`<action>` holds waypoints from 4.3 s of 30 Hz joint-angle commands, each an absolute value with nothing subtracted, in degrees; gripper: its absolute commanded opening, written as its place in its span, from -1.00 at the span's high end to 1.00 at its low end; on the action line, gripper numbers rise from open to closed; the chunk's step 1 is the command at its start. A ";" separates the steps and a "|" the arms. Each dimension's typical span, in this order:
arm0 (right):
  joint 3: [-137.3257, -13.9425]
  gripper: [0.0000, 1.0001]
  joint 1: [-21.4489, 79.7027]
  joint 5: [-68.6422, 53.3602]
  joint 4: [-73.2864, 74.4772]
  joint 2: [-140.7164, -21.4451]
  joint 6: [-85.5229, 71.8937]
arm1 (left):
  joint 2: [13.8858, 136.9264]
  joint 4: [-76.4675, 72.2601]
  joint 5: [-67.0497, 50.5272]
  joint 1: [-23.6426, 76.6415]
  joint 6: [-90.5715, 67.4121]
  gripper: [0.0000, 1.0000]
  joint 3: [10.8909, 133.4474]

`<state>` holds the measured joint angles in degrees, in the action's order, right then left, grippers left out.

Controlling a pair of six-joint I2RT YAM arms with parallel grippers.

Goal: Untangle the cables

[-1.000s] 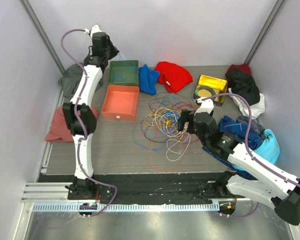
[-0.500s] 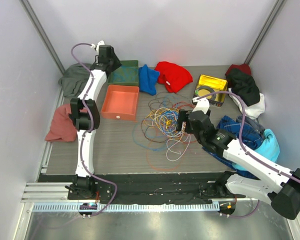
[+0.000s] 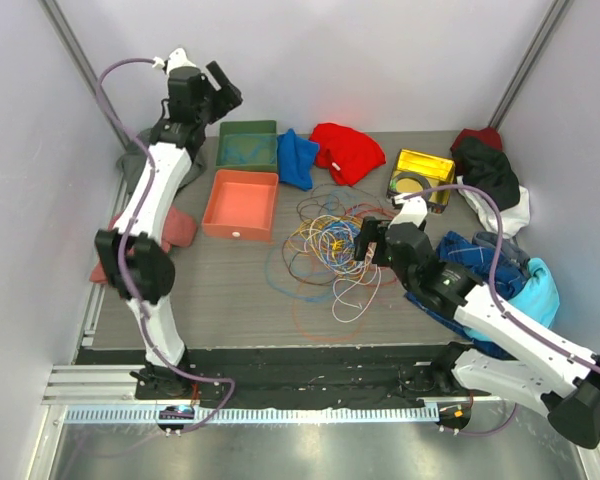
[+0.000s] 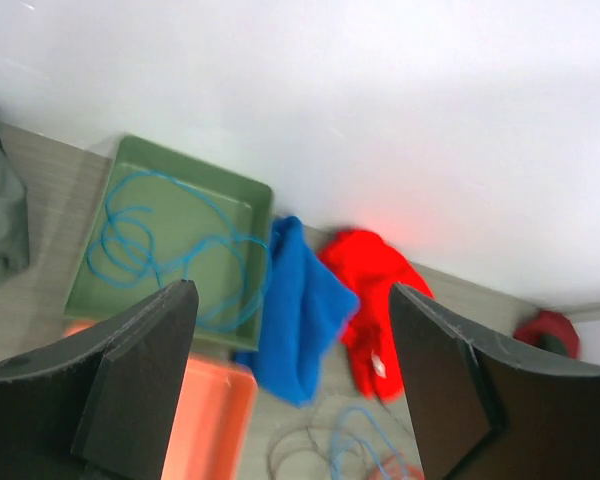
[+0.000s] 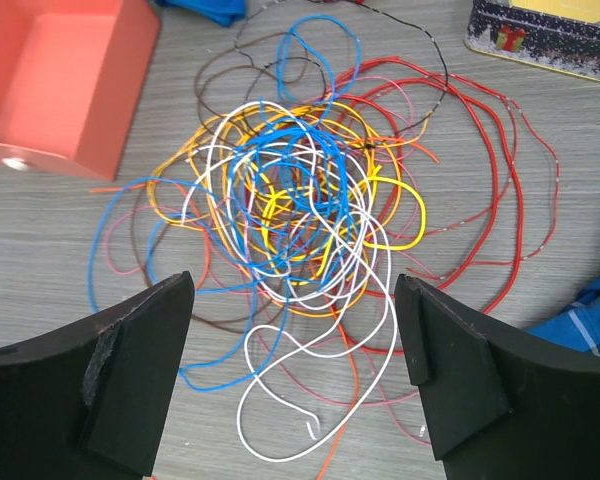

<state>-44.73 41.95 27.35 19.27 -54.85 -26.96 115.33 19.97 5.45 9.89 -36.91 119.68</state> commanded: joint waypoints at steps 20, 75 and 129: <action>-40.78 -0.78 42.19 26.19 20.83 -47.47 -34.36 | 84.03 21.19 17.05 49.91 -46.85 -1.00 59.86; -37.35 -0.78 42.19 26.98 21.80 -42.45 -35.07 | 69.98 27.15 31.26 58.80 -29.98 1.00 68.89; -43.07 -0.99 42.10 10.82 9.06 -47.62 -31.29 | 78.58 23.91 10.20 49.48 -13.53 0.99 136.87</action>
<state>-40.05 41.95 15.25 15.20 -44.73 -32.77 79.09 29.95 13.52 49.43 -13.06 139.96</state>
